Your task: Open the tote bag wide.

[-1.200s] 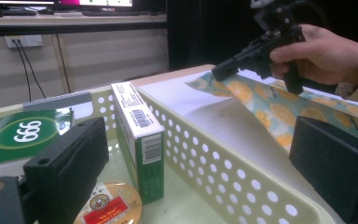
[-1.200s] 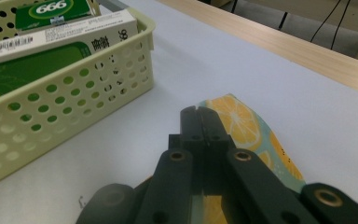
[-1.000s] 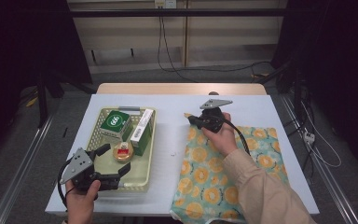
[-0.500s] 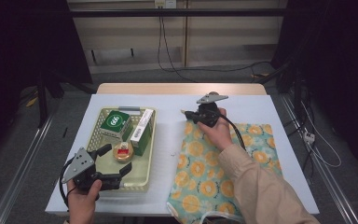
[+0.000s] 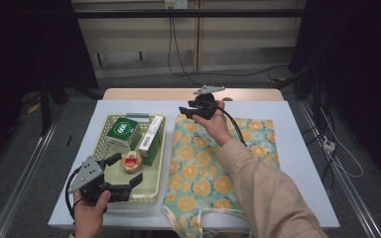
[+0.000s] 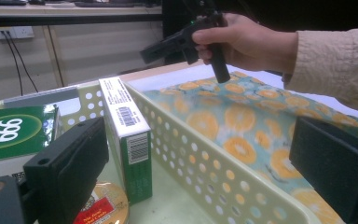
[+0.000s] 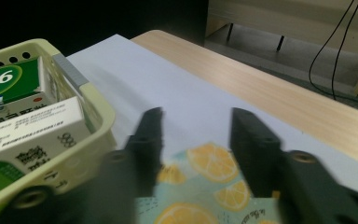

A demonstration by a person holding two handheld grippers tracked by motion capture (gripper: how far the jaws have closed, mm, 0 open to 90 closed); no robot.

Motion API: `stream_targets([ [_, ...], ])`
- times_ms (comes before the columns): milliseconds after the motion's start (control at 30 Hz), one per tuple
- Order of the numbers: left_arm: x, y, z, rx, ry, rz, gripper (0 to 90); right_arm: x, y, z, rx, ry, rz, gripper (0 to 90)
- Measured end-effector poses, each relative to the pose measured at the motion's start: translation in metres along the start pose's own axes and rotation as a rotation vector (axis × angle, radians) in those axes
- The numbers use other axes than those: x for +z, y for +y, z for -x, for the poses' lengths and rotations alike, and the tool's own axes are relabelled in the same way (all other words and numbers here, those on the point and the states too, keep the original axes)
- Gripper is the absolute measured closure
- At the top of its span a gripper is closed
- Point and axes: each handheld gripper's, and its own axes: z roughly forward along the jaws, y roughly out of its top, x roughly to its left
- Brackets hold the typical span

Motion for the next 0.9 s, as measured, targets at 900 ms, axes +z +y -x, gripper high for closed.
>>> stream_targets([
  [900,0.003,0.0,0.004,0.01,-0.007,-0.025,4.4,-0.137,-0.101,0.021,-0.041,0.017,-0.152,19.9],
])
